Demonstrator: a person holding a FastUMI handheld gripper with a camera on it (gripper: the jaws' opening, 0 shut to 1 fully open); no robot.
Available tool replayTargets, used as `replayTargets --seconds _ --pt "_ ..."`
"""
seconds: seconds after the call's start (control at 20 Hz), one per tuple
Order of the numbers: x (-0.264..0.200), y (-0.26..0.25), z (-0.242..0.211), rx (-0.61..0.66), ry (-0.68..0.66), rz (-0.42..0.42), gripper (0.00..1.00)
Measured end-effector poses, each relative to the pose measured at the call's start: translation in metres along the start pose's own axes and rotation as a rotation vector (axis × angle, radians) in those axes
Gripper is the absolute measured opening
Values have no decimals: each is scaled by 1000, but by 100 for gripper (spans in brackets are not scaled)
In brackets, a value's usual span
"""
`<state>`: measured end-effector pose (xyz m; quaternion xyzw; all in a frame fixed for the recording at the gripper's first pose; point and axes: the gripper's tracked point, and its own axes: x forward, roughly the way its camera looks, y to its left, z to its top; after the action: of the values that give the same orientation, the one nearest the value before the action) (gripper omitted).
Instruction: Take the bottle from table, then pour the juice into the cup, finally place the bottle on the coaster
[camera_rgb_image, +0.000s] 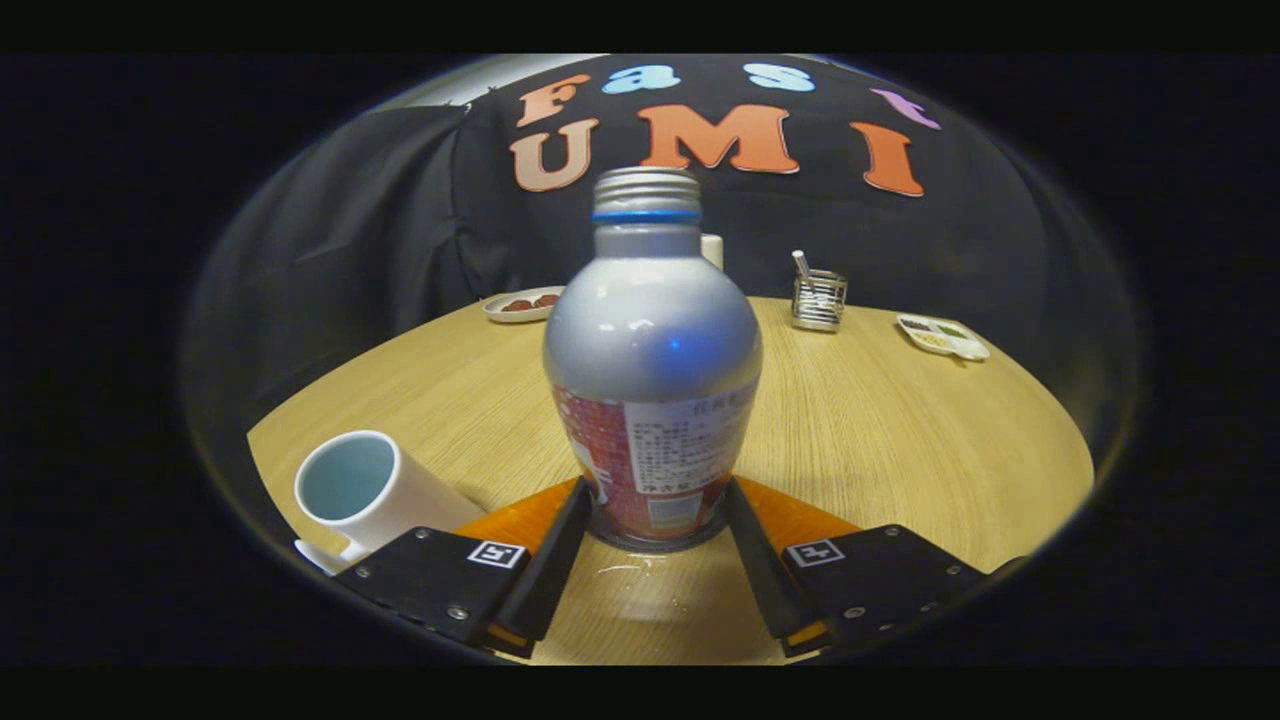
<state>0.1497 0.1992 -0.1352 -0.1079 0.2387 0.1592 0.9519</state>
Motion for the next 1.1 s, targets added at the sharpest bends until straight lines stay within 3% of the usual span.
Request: replayTargets --seconds 0.15,0.7,0.9,1.1 --pt "-18 -7 2 -27 -50 -15 99" --pt "-154 -55 16 40 -323 -61 98" --pt "-184 -84 -4 35 -346 -137 98" --pt "-199 -97 -10 69 -356 -149 98"
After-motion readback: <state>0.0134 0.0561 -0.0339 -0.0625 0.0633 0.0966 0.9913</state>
